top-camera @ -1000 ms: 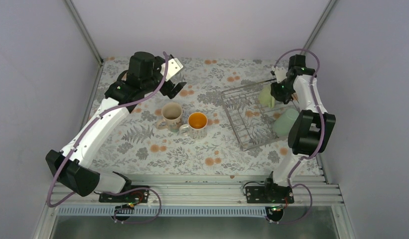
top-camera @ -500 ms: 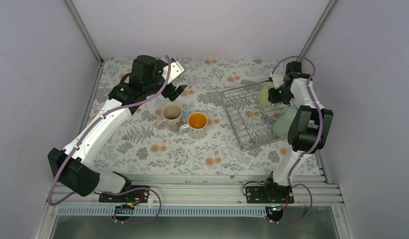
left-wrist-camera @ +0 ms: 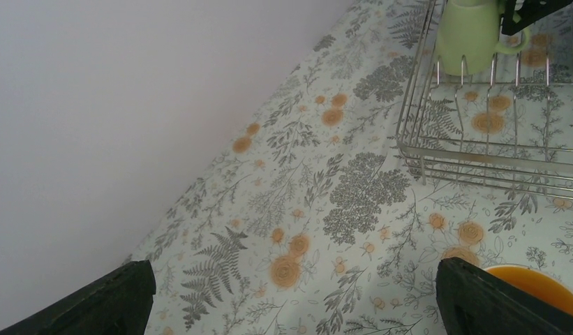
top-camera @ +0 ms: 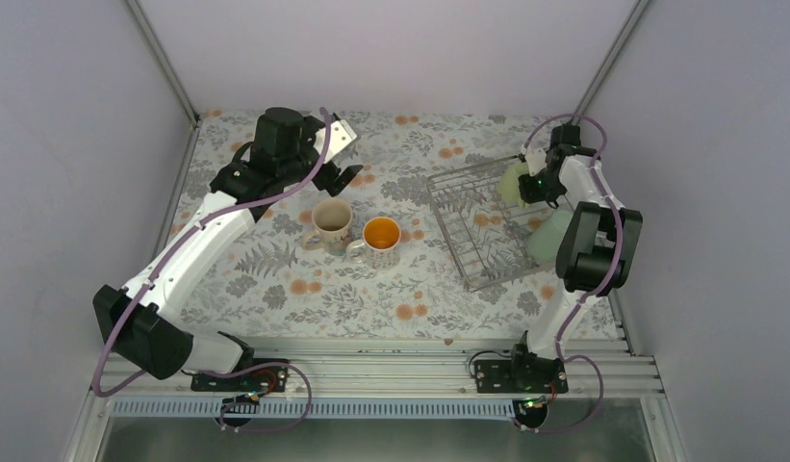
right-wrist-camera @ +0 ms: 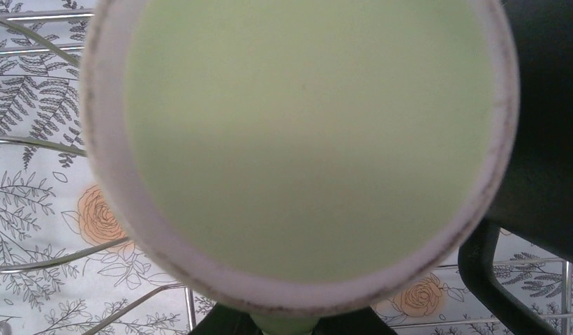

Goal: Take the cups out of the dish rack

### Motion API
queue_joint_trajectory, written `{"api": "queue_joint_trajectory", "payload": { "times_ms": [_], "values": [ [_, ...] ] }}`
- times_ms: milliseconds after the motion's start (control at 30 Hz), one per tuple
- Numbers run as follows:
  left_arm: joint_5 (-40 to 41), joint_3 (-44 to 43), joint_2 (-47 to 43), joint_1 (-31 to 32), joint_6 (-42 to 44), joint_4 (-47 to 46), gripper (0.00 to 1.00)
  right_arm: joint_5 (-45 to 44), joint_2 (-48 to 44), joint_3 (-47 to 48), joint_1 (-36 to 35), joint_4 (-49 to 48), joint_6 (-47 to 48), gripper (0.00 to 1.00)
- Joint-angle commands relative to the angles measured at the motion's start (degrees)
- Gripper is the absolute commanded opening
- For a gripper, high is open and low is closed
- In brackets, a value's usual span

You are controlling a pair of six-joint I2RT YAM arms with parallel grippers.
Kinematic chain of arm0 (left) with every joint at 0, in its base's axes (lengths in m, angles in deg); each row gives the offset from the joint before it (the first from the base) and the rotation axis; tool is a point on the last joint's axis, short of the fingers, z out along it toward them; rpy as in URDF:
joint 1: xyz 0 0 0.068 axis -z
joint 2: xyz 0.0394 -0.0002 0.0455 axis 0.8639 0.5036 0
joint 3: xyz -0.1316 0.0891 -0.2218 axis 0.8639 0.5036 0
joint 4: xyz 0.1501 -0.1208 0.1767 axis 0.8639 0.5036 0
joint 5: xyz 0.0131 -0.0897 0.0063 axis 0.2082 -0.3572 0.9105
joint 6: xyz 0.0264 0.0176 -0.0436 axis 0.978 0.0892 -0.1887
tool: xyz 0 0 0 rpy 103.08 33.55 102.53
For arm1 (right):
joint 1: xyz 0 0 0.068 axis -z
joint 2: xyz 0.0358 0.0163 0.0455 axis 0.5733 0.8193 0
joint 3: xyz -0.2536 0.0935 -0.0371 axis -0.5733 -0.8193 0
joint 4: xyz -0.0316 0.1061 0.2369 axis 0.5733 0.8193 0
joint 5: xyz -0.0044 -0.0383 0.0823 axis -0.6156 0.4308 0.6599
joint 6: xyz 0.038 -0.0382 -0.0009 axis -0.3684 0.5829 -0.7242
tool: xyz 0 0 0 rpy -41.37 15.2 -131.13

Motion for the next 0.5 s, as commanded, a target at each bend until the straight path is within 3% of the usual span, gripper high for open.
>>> {"api": "queue_joint_trajectory", "payload": {
  "times_ms": [0,167,467],
  "values": [
    [-2.5,0.3,0.3,0.3,-0.8,-1.6,1.0,0.0,0.4,-1.1,0.4,-2.8,-0.5,0.13],
    [-5.5,-1.1,0.5,0.3,-1.4,-2.1,1.0,0.6,-1.7,0.2,0.4,-3.0,-1.0,0.04],
    [-17.3,-7.4,2.6,0.0,-7.3,-7.8,1.0,11.1,-11.2,12.6,-0.7,5.1,-1.9,0.04]
  ]
}}
